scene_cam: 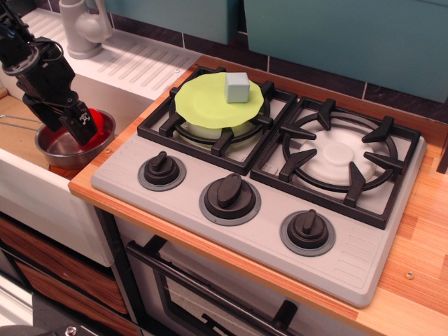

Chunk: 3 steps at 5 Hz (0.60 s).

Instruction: Put cube on plate and smalltomato in pot or pan in sink

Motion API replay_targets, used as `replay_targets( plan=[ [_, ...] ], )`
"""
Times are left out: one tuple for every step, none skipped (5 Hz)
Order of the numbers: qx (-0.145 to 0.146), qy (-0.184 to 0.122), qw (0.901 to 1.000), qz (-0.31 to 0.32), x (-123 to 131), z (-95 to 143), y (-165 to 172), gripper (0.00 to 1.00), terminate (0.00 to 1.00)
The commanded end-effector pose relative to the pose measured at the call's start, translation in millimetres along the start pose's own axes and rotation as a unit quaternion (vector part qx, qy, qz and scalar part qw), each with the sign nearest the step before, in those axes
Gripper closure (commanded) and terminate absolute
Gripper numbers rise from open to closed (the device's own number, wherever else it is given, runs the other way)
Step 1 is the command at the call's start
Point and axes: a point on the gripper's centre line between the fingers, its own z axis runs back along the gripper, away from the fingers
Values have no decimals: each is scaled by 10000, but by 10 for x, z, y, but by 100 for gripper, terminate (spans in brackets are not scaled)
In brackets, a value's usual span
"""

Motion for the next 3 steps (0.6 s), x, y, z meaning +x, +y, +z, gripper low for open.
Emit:
replay_targets(
  plan=[
    [568,-93,9983,19,135,673,-213,0,0],
    [643,139,9978,33,164,969,-289,0,0],
    [715,252,9971,-3,176,1129,-347,0,100]
  ],
)
